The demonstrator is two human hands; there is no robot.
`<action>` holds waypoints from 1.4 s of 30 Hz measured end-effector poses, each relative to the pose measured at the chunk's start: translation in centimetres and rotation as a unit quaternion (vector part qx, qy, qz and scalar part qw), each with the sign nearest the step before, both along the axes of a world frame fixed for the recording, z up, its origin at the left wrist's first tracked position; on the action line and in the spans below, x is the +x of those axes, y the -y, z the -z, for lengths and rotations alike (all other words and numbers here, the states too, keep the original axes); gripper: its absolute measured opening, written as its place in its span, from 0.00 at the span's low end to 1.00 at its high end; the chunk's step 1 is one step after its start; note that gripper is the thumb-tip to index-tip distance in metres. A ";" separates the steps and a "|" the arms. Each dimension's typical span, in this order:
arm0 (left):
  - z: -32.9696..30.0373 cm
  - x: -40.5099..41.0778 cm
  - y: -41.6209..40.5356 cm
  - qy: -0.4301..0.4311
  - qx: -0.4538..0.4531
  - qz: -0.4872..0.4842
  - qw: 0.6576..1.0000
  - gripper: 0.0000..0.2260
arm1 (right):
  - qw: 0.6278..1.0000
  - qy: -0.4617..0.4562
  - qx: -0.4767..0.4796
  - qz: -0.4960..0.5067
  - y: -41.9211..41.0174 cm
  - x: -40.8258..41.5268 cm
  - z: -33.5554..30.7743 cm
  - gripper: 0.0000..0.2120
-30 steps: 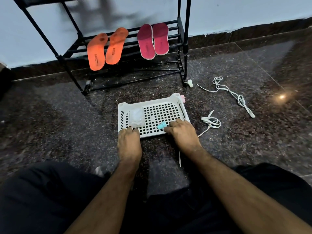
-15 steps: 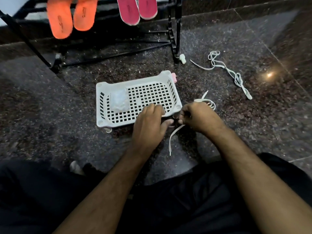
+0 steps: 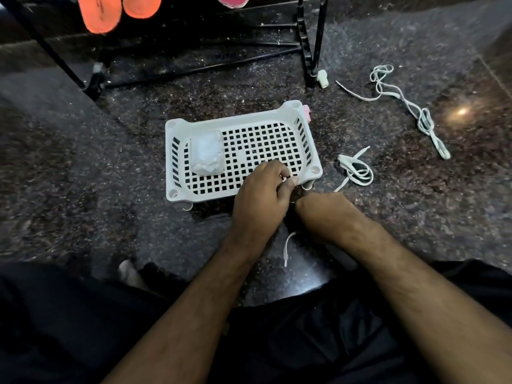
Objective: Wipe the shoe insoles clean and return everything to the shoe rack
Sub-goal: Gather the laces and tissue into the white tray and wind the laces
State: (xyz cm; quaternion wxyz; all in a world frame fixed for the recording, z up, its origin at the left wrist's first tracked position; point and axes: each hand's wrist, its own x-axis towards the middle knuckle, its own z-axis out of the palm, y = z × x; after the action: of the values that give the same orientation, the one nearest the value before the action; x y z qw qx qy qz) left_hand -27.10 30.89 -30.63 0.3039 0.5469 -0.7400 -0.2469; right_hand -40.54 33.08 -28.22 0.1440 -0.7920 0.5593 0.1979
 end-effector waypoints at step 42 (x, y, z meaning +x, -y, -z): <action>-7.1 1.4 1.1 -0.606 0.317 0.064 0.727 0.21 | 0.899 0.415 -0.088 0.112 1.3 -2.9 -2.5 0.17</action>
State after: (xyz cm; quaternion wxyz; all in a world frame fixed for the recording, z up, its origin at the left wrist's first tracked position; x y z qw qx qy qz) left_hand -25.69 29.84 -23.55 0.4798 0.2968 -0.3103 -0.7651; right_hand -43.47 31.81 -25.74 0.3142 -0.7437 0.5489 -0.2162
